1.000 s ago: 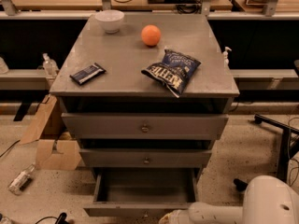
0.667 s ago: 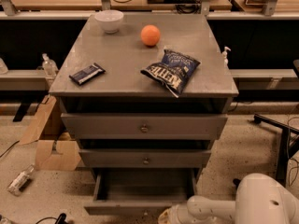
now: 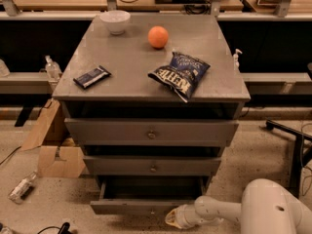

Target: Close bottom drawer

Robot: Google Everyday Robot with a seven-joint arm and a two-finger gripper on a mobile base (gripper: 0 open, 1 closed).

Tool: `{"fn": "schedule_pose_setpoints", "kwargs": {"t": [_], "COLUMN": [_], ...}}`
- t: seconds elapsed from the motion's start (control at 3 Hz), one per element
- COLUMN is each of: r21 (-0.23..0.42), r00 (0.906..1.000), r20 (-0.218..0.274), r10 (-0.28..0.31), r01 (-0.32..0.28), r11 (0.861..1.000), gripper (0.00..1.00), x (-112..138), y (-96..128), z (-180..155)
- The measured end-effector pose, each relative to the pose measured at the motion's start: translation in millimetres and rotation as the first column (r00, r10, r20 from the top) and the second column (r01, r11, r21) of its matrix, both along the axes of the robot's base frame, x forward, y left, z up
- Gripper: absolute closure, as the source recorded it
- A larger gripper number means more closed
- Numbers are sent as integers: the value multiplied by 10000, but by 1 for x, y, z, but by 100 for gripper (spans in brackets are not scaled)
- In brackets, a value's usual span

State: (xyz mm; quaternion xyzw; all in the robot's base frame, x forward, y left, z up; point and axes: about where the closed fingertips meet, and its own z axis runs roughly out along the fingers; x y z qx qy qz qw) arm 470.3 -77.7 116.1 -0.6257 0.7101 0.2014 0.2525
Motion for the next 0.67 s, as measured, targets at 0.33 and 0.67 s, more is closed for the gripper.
{"fn": "schedule_pose_setpoints", "kwargs": {"t": [0.33, 0.67], "r21": [0, -80], "r00": [10000, 9999], "r20": [0, -34], "r10": [0, -151], "r01": [0, 150], "r11": [10000, 9999], "gripper": [100, 100], "x": [-1, 31], "y": [0, -4], "z": [0, -4]}}
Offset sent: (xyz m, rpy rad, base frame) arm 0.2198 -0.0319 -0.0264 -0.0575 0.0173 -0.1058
